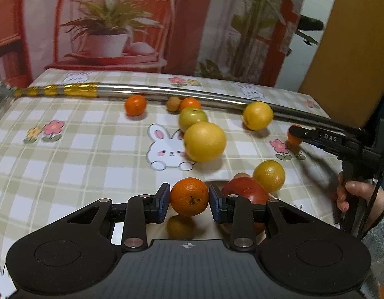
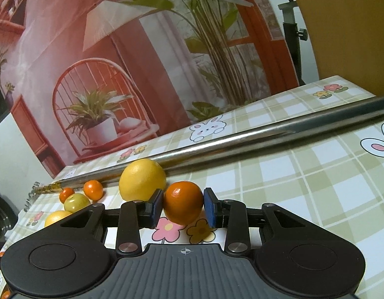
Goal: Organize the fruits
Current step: 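Lower the tangerine onto the plate and open the left gripper while the right carries its tangerine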
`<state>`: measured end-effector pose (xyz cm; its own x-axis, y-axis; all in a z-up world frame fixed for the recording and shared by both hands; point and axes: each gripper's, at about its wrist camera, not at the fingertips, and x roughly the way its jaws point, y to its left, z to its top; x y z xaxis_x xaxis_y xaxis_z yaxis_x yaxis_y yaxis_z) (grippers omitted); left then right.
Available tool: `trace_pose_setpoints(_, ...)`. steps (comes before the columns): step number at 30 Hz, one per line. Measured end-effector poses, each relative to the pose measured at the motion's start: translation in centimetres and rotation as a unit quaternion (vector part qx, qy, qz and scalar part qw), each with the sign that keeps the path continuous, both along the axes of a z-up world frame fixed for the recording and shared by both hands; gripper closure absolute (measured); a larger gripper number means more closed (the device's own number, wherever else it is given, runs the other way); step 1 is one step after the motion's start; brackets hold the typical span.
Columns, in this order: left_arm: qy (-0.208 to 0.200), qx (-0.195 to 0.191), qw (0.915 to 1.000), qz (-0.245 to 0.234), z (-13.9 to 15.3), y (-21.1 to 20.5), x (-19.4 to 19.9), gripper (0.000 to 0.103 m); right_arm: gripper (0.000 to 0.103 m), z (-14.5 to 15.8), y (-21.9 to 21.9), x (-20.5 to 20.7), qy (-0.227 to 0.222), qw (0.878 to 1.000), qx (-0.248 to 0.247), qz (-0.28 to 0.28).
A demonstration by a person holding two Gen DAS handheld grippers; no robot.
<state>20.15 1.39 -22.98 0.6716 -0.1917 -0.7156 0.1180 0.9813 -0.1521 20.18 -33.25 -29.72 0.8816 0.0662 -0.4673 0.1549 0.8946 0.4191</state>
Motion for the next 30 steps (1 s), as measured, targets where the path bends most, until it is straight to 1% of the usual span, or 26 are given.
trace_pose_setpoints(3,-0.003,0.003,0.9999,-0.011,-0.2,-0.4,0.5,0.067,0.071,0.0,0.0,0.0,0.000,1.000,0.001,0.002)
trace_pose_setpoints(14,0.031,-0.017,0.9993,-0.013,-1.7,-0.1,1.3,0.067,0.071,0.1,0.4,-0.2,-0.006,1.000,-0.003,-0.001)
trace_pose_setpoints(15,0.033,-0.021,0.9992,-0.013,-1.7,0.0,1.3,0.067,0.071,0.2,0.5,-0.2,-0.002,1.000,-0.008,-0.001)
trace_pose_setpoints(17,0.036,-0.029,0.9989,-0.013,-1.8,0.2,1.4,0.067,0.071,0.5,0.8,-0.5,0.010,1.000,0.001,-0.002)
trace_pose_setpoints(19,0.041,-0.036,0.9984,-0.010,-1.9,0.3,1.5,0.067,0.071,1.0,1.4,-1.5,0.004,1.000,0.004,0.010)
trace_pose_setpoints(22,0.051,-0.049,0.9975,-0.001,-2.2,0.6,1.6,0.067,0.071,2.1,3.1,-3.2,0.004,1.000,-0.008,0.028)
trace_pose_setpoints(25,0.050,-0.058,0.9971,0.000,-2.0,0.8,1.5,0.066,0.071,3.1,4.9,-4.7,0.003,0.999,-0.003,0.044)
trace_pose_setpoints(26,0.049,-0.059,0.9971,-0.002,-1.9,0.8,1.4,0.066,0.071,3.3,5.5,-5.1,0.003,0.999,0.002,0.051)
trace_pose_setpoints(28,0.046,-0.054,0.9975,-0.002,-1.7,0.8,1.2,0.061,0.071,3.5,7.0,-5.7,0.014,0.997,0.002,0.070)
trace_pose_setpoints(30,0.040,-0.050,0.9980,0.002,-1.3,1.0,0.8,0.061,0.071,3.6,8.9,-6.0,0.025,0.995,-0.009,0.096)
